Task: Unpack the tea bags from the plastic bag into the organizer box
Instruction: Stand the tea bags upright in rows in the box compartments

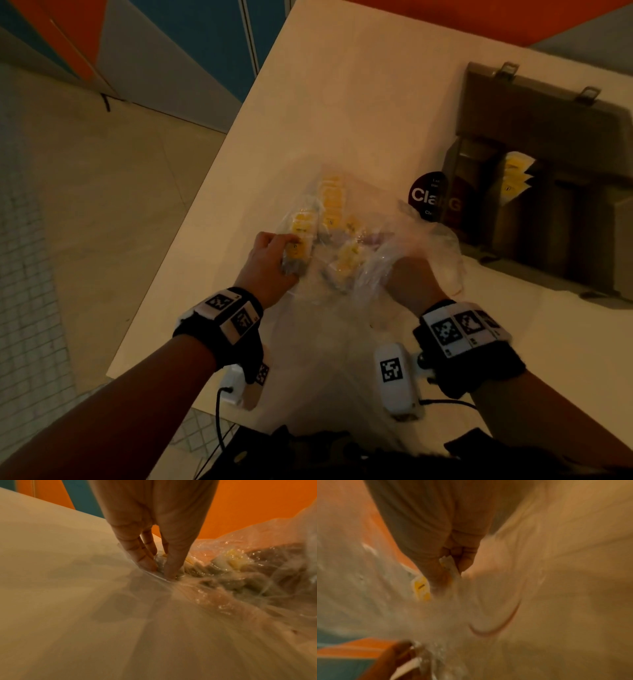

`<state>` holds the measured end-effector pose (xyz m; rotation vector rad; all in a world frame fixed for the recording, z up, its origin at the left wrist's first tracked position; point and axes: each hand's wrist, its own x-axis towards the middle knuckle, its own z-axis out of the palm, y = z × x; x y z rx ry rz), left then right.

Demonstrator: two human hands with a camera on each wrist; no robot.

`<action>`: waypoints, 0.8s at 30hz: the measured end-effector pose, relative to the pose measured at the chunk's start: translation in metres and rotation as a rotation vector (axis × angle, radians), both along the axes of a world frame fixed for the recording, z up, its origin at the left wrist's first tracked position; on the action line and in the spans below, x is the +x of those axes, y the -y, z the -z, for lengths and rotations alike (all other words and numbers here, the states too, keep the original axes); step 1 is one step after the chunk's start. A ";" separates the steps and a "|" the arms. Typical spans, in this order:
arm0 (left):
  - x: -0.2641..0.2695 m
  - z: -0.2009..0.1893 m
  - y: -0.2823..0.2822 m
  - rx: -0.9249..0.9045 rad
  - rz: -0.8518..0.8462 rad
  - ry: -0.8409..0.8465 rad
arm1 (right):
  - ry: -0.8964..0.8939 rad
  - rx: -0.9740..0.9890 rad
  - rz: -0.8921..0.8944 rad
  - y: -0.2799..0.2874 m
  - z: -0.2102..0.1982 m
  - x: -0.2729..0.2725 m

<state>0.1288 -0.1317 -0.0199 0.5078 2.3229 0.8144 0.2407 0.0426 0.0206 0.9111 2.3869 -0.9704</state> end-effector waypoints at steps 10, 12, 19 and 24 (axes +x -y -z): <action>0.000 -0.024 -0.003 0.068 0.029 -0.010 | -0.307 -0.185 0.335 -0.031 -0.039 0.070; 0.002 -0.044 -0.010 0.157 0.054 -0.063 | -0.317 -0.201 0.348 -0.039 -0.052 0.087; 0.062 -0.132 -0.075 0.544 0.324 0.325 | -0.544 -0.205 0.366 -0.053 -0.105 0.095; 0.098 -0.129 -0.102 0.592 0.358 0.494 | -0.639 -0.140 0.278 -0.042 -0.122 0.081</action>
